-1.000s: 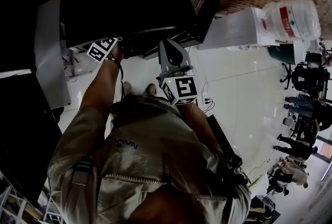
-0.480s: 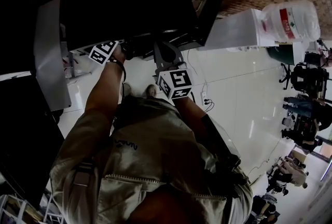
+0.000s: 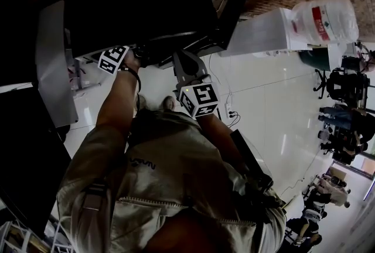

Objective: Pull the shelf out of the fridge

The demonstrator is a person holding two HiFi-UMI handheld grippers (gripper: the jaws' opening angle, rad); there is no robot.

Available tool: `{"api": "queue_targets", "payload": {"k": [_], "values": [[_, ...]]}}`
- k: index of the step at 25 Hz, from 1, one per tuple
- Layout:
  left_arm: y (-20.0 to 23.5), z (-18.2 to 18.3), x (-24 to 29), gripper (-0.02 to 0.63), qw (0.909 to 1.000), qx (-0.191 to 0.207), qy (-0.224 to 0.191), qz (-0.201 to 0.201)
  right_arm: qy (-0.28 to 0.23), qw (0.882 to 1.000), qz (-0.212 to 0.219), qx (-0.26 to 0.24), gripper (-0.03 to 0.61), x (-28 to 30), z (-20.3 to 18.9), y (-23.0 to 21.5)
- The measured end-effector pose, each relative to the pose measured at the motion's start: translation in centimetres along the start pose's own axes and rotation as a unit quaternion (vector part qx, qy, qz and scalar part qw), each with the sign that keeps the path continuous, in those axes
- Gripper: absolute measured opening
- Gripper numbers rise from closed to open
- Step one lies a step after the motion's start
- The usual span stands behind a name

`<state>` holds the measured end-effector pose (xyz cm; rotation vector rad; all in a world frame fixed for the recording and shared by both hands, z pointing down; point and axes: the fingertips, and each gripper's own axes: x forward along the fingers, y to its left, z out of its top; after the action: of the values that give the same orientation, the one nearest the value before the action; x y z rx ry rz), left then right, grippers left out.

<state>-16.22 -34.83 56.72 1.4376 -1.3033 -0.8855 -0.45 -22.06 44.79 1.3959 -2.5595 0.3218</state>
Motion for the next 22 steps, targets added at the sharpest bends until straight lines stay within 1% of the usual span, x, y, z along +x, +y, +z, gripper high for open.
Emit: {"api": "queue_targets", "payload": {"k": [14,22], "values": [[-0.8,0.2,-0.2,0.043,0.9999,0.006,-0.008,-0.006,-0.008,1.000,-0.002,0.005,0.000,-0.9,0.2,-0.3],[-0.1,0.0,-0.2,0.049,1.0000,0.006,-0.005,0.005,-0.009,1.000,-0.007,0.002,0.000,-1.2,0.2,-0.4]]}}
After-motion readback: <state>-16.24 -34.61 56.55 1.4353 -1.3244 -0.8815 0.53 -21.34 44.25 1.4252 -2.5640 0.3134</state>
